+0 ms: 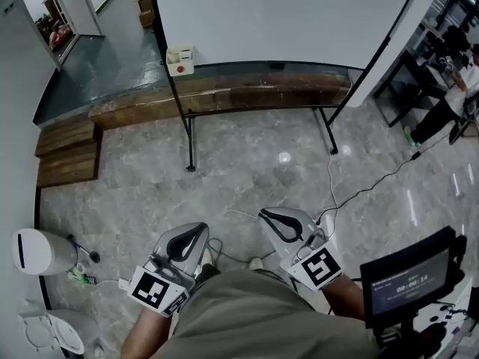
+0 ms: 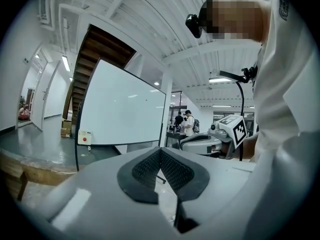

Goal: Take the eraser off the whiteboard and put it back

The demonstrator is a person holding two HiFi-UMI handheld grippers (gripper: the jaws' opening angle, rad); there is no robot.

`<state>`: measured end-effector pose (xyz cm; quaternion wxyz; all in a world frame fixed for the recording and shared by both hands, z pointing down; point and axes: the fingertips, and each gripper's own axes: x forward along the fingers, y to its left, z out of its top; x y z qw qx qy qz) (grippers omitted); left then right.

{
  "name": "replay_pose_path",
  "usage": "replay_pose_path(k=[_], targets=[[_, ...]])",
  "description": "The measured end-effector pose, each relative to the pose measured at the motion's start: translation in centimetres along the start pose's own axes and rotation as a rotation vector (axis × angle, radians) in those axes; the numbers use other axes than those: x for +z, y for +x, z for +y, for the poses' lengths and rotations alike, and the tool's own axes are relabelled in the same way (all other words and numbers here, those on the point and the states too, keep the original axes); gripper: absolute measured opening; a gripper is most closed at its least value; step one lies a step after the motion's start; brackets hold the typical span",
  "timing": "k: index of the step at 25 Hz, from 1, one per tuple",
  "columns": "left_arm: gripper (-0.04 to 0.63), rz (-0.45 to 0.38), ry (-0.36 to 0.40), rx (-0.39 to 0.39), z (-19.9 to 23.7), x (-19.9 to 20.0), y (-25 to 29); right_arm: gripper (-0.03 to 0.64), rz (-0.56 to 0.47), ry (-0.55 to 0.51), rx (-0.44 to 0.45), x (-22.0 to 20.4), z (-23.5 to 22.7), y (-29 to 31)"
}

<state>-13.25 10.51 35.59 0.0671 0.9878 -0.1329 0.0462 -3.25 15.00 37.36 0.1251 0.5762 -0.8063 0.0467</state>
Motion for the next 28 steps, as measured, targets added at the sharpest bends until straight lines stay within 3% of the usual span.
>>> replay_pose_path(k=[11,16,28], targets=[[0.003,0.022,-0.018,0.038,-3.6,-2.2,0.9,0.008,-0.015,-0.046,0.043,-1.8,-0.1,-2.2],[0.003,0.019,-0.018,0.034,-3.1,-3.5,0.5,0.008,-0.009,-0.053,0.042,-2.6,0.4,-1.7],[0.003,0.025,-0.008,-0.004,-0.4,-1.9,1.0,0.008,0.001,-0.049,0.012,-0.7,0.1,0.3]])
